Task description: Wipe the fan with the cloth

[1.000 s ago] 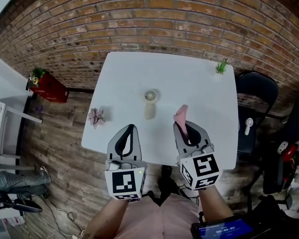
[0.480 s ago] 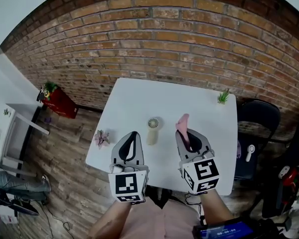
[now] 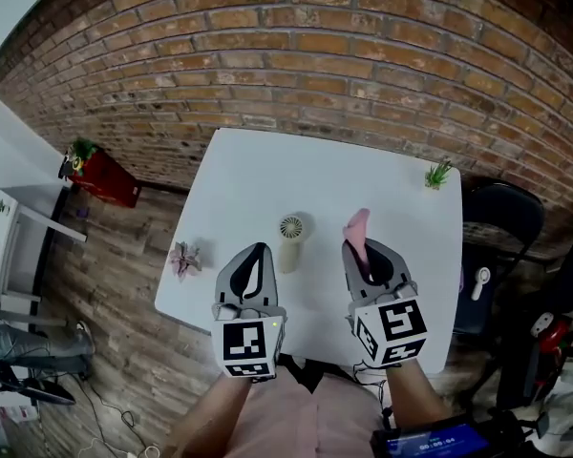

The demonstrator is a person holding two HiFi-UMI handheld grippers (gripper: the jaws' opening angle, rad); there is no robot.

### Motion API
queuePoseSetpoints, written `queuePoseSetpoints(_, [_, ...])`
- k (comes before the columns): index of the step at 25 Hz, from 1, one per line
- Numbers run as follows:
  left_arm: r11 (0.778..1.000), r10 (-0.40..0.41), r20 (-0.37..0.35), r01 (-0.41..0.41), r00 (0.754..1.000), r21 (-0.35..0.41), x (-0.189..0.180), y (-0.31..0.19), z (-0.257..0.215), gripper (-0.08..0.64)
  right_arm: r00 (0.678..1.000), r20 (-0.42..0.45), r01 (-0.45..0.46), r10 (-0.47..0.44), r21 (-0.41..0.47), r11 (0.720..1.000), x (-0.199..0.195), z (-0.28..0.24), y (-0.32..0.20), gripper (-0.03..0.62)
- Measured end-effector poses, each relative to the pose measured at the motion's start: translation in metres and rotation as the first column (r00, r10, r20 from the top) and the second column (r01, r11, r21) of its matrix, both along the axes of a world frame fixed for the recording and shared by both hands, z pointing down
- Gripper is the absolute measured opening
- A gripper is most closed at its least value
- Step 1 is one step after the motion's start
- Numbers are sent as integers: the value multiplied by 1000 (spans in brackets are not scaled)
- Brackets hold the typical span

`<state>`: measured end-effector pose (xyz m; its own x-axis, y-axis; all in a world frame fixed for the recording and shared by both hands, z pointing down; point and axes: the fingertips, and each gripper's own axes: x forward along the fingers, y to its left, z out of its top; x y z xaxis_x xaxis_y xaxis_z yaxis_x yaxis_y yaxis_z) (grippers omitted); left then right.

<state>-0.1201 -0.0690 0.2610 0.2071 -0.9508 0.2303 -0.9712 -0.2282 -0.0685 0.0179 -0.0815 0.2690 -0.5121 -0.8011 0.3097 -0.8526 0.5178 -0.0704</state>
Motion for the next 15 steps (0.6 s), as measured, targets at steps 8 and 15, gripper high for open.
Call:
queuePoseSetpoints(8, [956, 127, -54, -136, 990, -260, 13, -27, 92, 171, 1000, -30, -14, 10, -135, 991, -8, 53, -22, 40])
queuePoseSetpoints(15, [854, 198, -81, -213, 977, -474, 25, -43, 171, 301, 997, -64, -57, 43, -232, 971, -6, 103, -27, 40])
